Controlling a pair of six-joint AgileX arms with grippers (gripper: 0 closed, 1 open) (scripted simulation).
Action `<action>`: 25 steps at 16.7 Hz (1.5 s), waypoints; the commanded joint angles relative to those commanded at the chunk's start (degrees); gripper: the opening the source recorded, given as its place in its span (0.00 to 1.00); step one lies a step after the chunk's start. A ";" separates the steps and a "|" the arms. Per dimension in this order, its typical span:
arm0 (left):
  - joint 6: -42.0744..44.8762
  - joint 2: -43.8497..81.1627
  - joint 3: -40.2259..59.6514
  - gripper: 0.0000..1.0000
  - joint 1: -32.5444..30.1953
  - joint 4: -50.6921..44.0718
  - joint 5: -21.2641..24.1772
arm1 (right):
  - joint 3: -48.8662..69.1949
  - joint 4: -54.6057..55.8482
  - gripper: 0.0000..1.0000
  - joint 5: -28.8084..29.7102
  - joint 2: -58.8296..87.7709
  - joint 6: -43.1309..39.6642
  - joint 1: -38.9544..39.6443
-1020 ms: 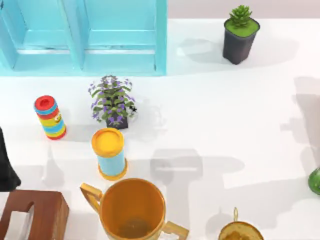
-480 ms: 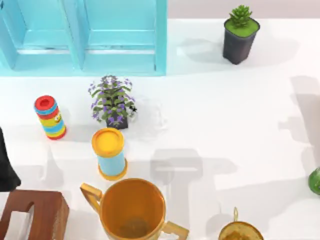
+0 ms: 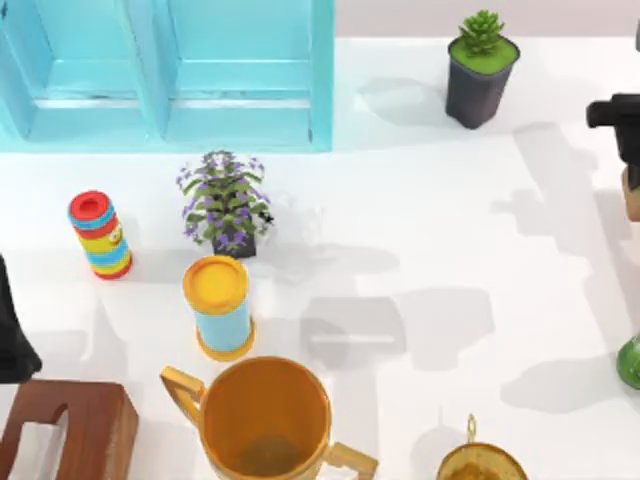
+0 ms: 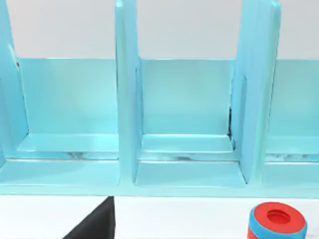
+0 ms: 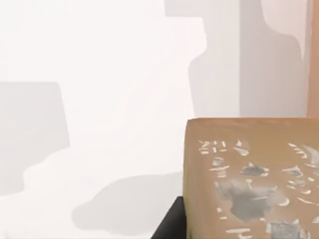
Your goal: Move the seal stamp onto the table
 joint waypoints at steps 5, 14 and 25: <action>0.00 0.00 0.00 1.00 0.00 0.00 0.00 | 1.54 6.71 0.00 -0.80 12.84 7.94 9.30; 0.00 0.00 0.00 1.00 0.00 0.00 0.00 | 1.25 9.66 0.00 -1.71 18.37 11.06 13.06; 0.00 0.00 0.00 1.00 0.00 0.00 0.00 | -4.70 18.64 0.08 -1.61 21.18 11.13 13.44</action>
